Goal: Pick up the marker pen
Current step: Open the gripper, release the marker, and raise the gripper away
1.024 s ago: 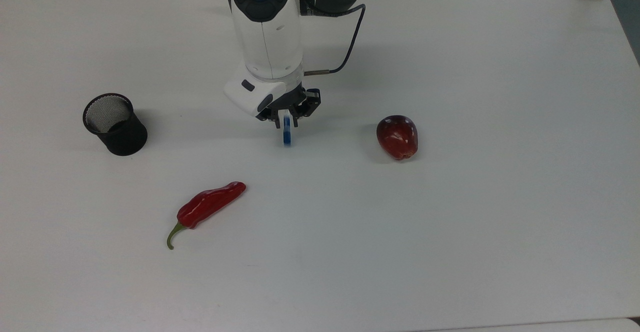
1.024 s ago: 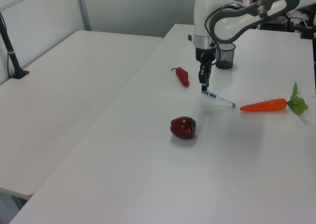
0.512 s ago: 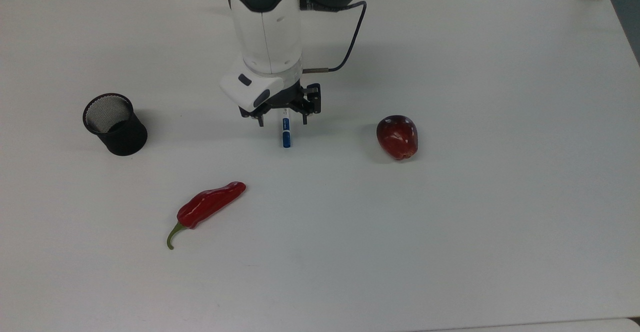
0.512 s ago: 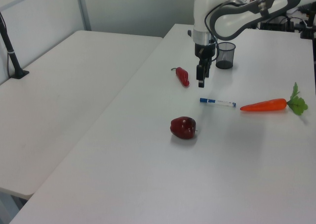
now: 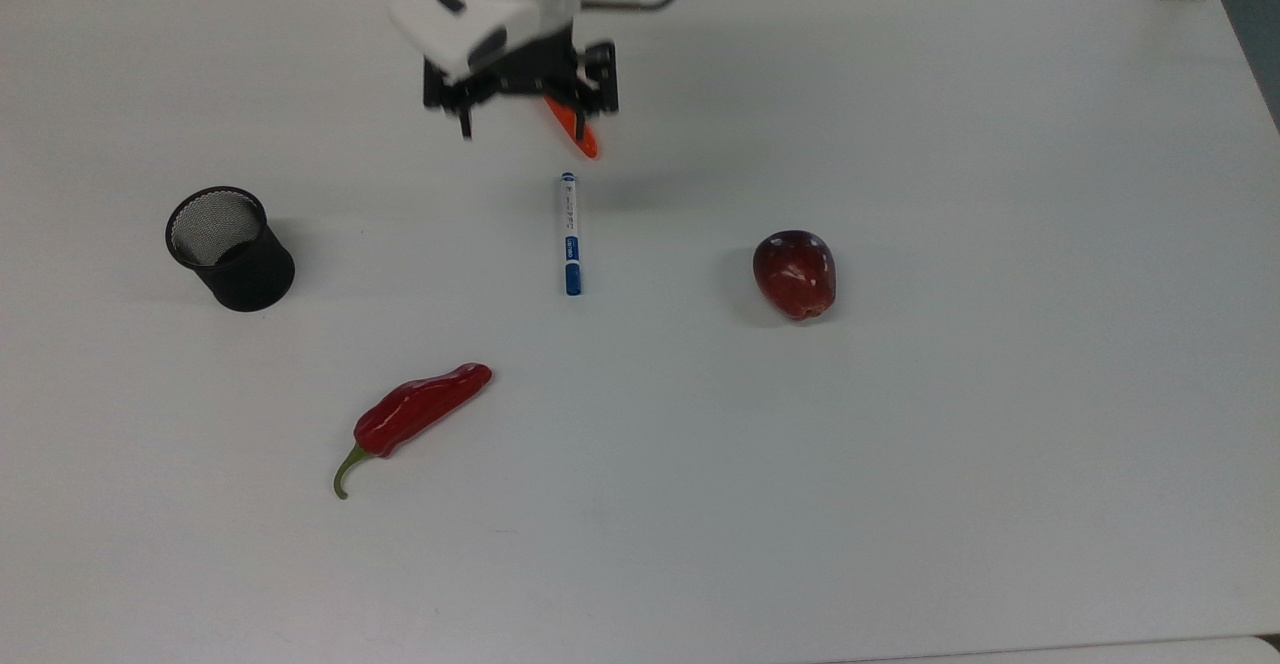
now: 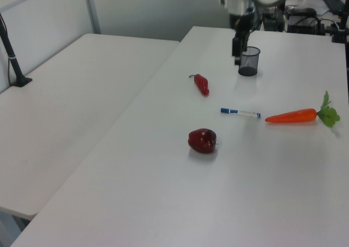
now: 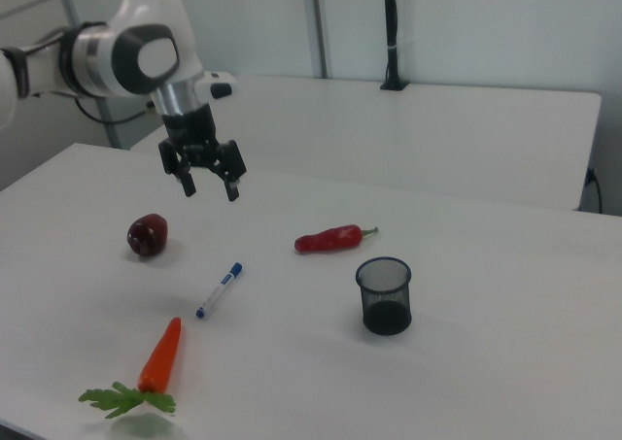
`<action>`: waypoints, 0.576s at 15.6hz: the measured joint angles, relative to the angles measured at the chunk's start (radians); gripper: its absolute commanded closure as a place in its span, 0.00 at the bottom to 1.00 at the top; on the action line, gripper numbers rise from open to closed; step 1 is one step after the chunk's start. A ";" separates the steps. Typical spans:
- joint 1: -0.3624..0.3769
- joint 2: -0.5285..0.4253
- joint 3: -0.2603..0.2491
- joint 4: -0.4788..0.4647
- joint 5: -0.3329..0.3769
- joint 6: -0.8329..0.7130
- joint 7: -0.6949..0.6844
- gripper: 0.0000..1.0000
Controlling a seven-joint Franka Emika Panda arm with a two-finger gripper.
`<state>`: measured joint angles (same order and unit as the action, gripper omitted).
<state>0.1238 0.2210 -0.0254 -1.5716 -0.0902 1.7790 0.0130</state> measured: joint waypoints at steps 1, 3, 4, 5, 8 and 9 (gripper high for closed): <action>-0.004 -0.032 -0.001 0.000 0.000 -0.034 0.000 0.00; -0.017 -0.086 -0.004 -0.003 0.000 -0.086 0.000 0.00; -0.025 -0.107 -0.003 -0.004 0.000 -0.104 0.000 0.00; -0.036 -0.126 0.001 -0.005 0.000 -0.119 0.000 0.00; -0.087 -0.164 0.048 -0.013 0.000 -0.133 0.000 0.00; -0.096 -0.171 0.060 -0.014 0.000 -0.140 0.000 0.00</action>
<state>0.0279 0.0503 0.0343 -1.5859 -0.0904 1.6394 0.0127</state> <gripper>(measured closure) 0.000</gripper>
